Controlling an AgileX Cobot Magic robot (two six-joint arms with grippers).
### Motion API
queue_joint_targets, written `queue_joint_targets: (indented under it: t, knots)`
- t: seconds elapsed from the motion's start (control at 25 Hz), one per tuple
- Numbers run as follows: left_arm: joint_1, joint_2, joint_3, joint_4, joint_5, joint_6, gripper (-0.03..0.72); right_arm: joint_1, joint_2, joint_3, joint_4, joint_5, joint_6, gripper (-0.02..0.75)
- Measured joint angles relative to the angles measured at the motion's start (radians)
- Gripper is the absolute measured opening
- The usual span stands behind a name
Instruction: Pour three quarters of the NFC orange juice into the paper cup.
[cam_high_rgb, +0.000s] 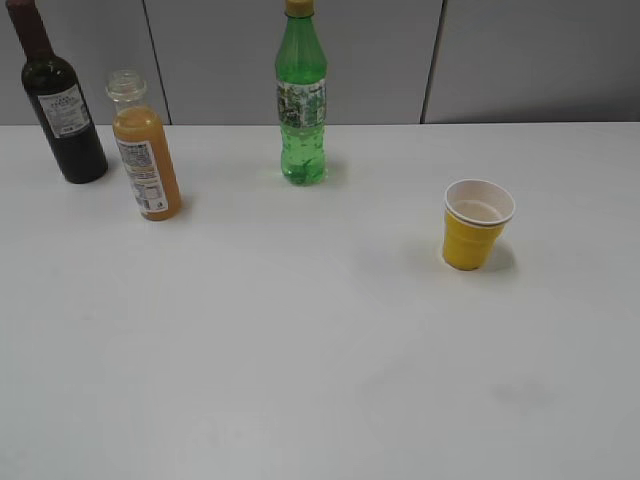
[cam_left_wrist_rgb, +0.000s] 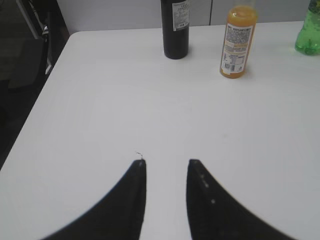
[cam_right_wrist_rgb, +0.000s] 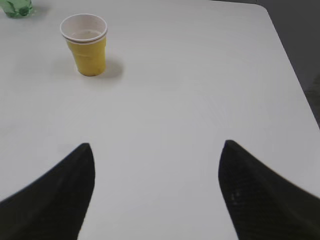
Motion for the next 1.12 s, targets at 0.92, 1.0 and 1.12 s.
queue_joint_targets:
  t: [0.92,1.0,1.12]
  knots:
    - [0.000,0.000,0.000,-0.002,0.000,0.000,0.237,0.000,0.223,-0.025,0.040,-0.432,-0.089,0.594]
    - [0.000,0.000,0.000,-0.002,0.000,0.000,0.254,0.000,0.275,-0.025,0.050,-0.482,-0.092,0.594]
    - [0.000,0.000,0.000,-0.002,0.000,0.000,0.341,0.000,0.357,-0.025,0.069,-0.553,-0.095,0.594]
